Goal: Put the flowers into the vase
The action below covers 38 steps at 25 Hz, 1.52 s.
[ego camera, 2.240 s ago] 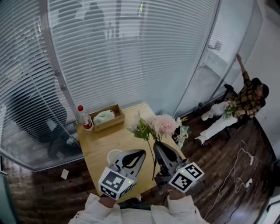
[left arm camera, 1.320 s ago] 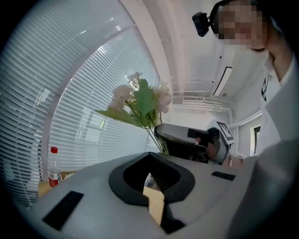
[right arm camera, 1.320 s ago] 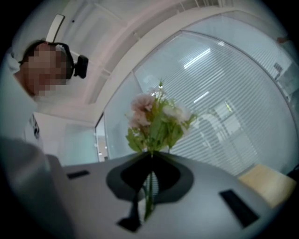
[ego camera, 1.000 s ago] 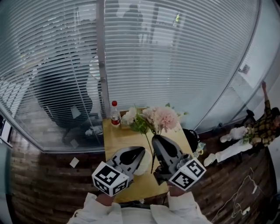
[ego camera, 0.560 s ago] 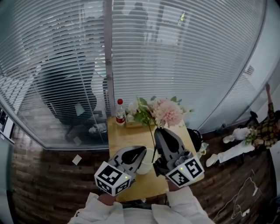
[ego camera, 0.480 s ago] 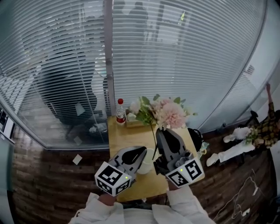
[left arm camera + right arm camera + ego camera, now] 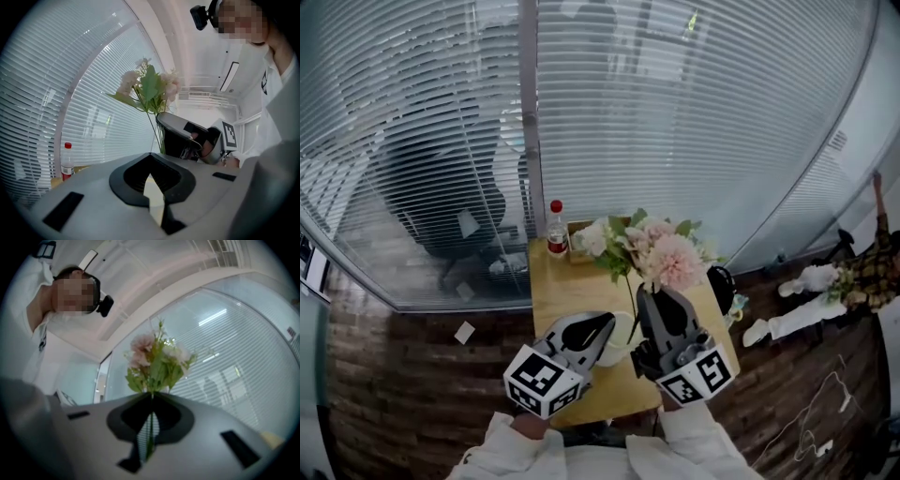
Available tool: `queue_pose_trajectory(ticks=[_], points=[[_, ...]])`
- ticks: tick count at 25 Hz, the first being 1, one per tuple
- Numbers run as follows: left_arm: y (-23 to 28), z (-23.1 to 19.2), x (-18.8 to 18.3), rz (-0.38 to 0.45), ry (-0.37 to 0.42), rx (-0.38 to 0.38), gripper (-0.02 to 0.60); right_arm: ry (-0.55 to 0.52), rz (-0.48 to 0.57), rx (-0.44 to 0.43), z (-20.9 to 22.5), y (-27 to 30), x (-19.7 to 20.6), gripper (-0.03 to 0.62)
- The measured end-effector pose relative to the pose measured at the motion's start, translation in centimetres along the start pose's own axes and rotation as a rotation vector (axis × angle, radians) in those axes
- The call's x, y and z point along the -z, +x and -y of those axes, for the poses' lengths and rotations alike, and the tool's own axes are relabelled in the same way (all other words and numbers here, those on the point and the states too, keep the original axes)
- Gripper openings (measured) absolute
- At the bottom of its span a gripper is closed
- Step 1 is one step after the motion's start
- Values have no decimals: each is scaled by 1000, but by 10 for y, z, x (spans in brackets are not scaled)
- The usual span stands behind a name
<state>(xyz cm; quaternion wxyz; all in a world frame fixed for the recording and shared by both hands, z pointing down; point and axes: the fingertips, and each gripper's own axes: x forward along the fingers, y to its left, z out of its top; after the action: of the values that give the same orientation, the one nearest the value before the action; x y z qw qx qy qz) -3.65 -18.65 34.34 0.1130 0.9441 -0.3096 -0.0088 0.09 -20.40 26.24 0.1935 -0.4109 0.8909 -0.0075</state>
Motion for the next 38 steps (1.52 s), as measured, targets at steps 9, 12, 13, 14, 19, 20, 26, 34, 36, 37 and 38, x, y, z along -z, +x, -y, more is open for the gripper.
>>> queue_pose_trajectory(ticks=[9, 12, 13, 14, 19, 20, 26, 34, 36, 37, 38], points=[[5, 1, 11, -16, -10, -6, 8, 21, -84, 39, 9, -22, 27, 25], [7, 0, 14, -23, -14, -15, 8, 5, -122, 50, 10, -27, 34, 25], [7, -1, 16, -26, -17, -20, 8, 1, -139, 48, 9, -29, 37, 25], [8, -1, 18, -29, -21, -25, 8, -4, -156, 44, 8, -30, 41, 25], [11, -4, 22, -37, -27, -30, 8, 12, -239, 22, 5, -32, 57, 25], [11, -4, 23, -39, -26, -31, 9, 22, -259, 17, 5, -32, 61, 25], [12, -7, 27, -51, -32, -44, 9, 86, -380, -42, 5, -37, 82, 25], [8, -11, 33, -65, -43, -50, 8, 71, -500, -32, 6, -41, 97, 26], [7, -10, 34, -68, -43, -48, 8, 54, -529, -31, 3, -43, 100, 26], [6, -10, 34, -68, -43, -47, 8, 40, -544, -27, 2, -44, 102, 27], [5, -10, 34, -69, -43, -46, 8, 27, -559, -23, 2, -45, 103, 29]])
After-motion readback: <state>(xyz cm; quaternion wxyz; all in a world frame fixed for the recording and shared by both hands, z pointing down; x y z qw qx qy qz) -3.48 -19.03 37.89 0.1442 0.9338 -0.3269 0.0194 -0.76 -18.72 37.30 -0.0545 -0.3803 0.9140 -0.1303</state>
